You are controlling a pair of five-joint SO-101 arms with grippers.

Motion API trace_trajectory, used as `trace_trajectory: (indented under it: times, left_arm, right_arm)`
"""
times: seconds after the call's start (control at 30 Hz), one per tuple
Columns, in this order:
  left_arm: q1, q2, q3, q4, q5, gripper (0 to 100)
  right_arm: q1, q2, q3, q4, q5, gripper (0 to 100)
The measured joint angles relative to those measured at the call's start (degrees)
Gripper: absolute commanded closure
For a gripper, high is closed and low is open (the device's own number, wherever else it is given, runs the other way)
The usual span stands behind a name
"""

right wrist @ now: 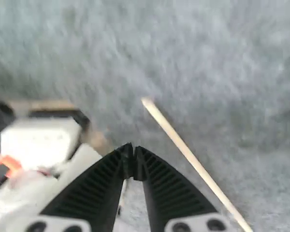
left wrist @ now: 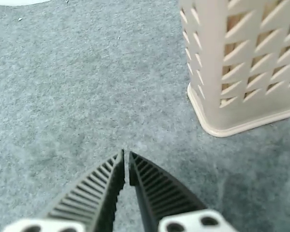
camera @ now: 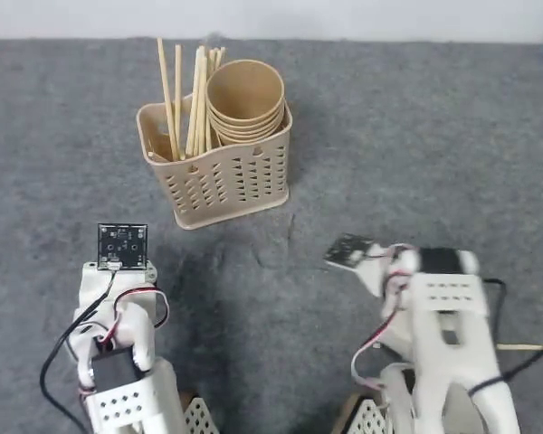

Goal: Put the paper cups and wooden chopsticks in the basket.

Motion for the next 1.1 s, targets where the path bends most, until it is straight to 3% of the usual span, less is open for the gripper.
trace_trajectory:
  times: [0.13,0.33,0.6,1.1]
  left_arm:
    - [0.0,0.0,0.0,0.0,0.0,99]
    - [0.0,0.0,0.0,0.0,0.0,99]
    - [0.0,0.0,0.0,0.0,0.0,99]
    - [0.0,0.0,0.0,0.0,0.0,99]
  right_arm:
    - [14.1,0.0,0.0,0.3,15.7,81.2]
    - [25.6,0.0,0.0,0.2,29.9,82.4]
    - [27.7,0.0,4.9,-14.4,30.9,81.9]
    - [29.0,-1.3,17.2,-31.7,30.9,82.5]
